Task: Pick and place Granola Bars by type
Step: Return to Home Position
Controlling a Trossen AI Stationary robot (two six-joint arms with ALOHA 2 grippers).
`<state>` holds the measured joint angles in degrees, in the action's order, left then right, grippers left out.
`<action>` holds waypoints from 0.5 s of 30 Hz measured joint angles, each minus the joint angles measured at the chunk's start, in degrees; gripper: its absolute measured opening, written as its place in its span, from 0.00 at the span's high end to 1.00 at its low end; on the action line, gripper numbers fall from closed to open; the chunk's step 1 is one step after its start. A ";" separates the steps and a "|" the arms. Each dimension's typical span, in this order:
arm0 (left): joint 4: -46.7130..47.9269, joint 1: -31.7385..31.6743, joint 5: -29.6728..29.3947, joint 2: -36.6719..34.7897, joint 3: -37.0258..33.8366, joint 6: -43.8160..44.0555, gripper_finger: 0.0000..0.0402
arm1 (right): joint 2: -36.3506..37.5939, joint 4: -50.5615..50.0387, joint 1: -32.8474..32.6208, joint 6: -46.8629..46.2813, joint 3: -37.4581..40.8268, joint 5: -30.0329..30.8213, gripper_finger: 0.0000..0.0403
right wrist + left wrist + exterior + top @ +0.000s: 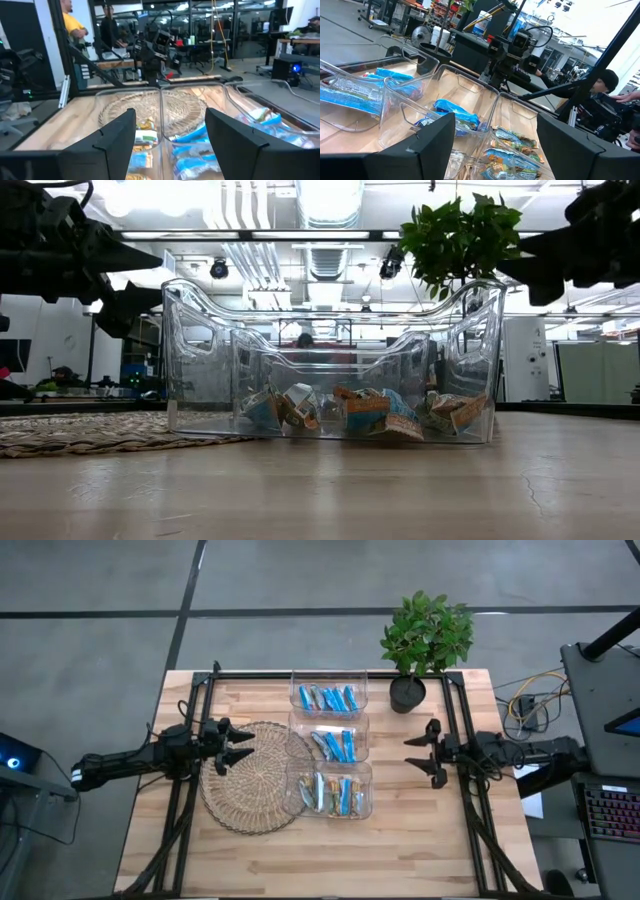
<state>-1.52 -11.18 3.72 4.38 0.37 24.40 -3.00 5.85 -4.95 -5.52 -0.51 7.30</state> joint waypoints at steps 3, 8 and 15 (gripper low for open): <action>0.00 0.00 -0.02 0.01 0.01 0.01 0.35 | 1.89 -4.06 0.00 -1.20 0.00 0.13 0.44; 0.00 -0.01 0.00 0.00 0.02 0.01 0.35 | 3.02 -4.18 -0.01 -3.34 -0.02 0.15 0.43; 0.00 0.00 0.00 0.00 0.01 0.00 0.35 | 2.93 -4.18 0.00 -3.43 -0.02 0.14 0.44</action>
<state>-1.52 -11.18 3.73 4.38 0.38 24.41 -0.08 1.67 -4.95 -8.95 -0.54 7.44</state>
